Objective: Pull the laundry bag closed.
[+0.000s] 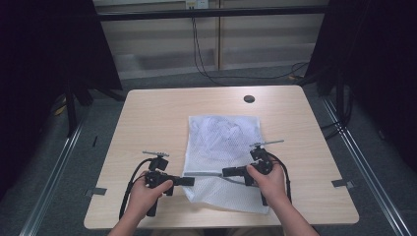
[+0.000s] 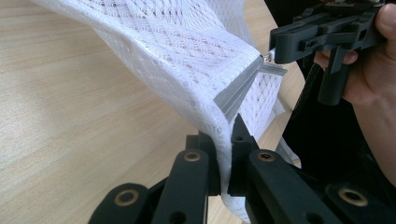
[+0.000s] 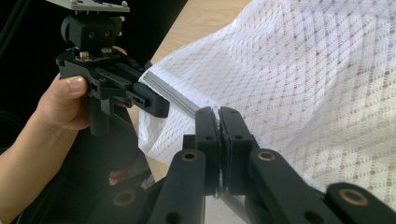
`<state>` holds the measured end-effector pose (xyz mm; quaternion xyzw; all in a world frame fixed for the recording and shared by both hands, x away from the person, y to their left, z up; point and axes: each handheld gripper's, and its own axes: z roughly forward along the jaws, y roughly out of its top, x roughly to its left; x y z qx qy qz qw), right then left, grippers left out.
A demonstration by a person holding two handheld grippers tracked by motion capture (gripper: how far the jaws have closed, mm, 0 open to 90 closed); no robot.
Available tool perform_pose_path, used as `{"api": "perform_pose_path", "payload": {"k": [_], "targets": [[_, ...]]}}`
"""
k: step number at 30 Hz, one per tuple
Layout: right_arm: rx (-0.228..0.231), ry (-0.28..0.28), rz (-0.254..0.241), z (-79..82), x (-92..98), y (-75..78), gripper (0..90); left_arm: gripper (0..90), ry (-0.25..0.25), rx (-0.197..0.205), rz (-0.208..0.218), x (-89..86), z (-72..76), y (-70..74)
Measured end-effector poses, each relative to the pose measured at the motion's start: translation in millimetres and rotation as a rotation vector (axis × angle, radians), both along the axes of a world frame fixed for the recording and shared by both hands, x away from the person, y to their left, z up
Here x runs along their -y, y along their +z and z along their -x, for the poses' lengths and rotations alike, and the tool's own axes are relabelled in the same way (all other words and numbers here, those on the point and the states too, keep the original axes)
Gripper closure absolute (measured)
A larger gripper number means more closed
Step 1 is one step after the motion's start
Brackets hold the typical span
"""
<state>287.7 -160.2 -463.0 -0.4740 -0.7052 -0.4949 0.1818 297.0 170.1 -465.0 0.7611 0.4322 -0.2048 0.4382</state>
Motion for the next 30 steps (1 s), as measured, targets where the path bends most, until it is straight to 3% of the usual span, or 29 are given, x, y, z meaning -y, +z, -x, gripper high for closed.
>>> {"api": "perform_pose_path", "payload": {"k": [30], "targets": [[0.009,-0.004,0.006,0.6,8.5,-0.9,87.8,88.4,0.004,-0.013,-0.01,-2.0,-0.8,-0.5]]}}
